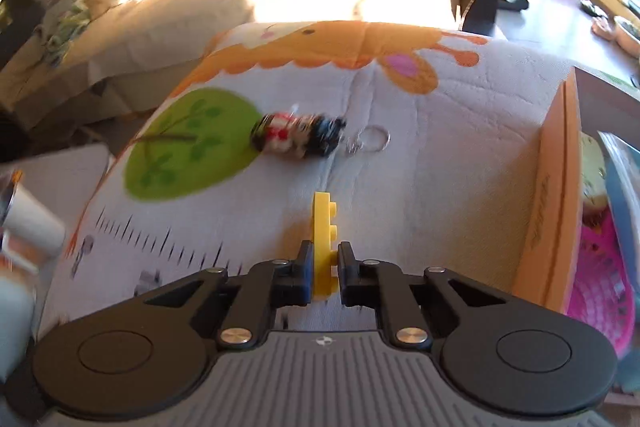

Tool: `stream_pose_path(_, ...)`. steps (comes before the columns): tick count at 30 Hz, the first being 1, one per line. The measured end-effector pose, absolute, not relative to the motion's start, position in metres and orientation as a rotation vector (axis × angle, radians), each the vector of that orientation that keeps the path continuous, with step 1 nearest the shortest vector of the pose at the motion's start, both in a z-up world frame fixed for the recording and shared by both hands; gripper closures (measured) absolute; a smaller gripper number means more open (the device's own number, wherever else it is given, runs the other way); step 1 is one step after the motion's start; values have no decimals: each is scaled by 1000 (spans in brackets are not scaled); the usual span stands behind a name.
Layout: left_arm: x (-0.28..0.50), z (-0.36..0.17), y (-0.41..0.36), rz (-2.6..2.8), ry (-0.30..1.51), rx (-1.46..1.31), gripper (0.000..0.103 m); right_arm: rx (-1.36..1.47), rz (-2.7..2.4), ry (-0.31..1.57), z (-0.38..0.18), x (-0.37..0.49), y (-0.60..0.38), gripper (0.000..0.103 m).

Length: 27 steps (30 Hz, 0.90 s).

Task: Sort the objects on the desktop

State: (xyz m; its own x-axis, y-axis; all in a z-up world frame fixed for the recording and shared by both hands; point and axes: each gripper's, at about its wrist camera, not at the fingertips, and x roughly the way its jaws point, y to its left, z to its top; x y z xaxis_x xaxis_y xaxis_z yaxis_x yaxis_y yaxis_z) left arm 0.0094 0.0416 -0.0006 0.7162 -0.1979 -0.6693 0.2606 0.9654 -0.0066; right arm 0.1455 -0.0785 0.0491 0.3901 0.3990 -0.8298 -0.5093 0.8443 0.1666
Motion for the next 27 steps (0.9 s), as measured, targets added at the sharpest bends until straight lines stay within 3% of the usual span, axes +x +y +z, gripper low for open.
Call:
stream_pose_path(13, 10, -1, 39, -247, 732, 103, 0, 9, 473, 926, 76, 52, -209, 91)
stream_pose_path(17, 10, 1, 40, -246, 738, 99, 0, 74, 359, 886, 71, 44, -250, 79)
stream_pose_path(20, 9, 6, 39, -267, 739, 88, 0, 134, 283, 810, 80, 35, -283, 78)
stream_pose_path(22, 10, 12, 36, -297, 725, 78, 0, 167, 217, 739, 89, 32, -304, 73)
stream_pose_path(24, 14, 18, 26, -320, 713, 90, 0, 166, 118, 660, 96, 33, -321, 59)
stream_pose_path(27, 22, 20, 5, -353, 705, 142, 0, 119, -40, 584, 95, 52, -341, 55)
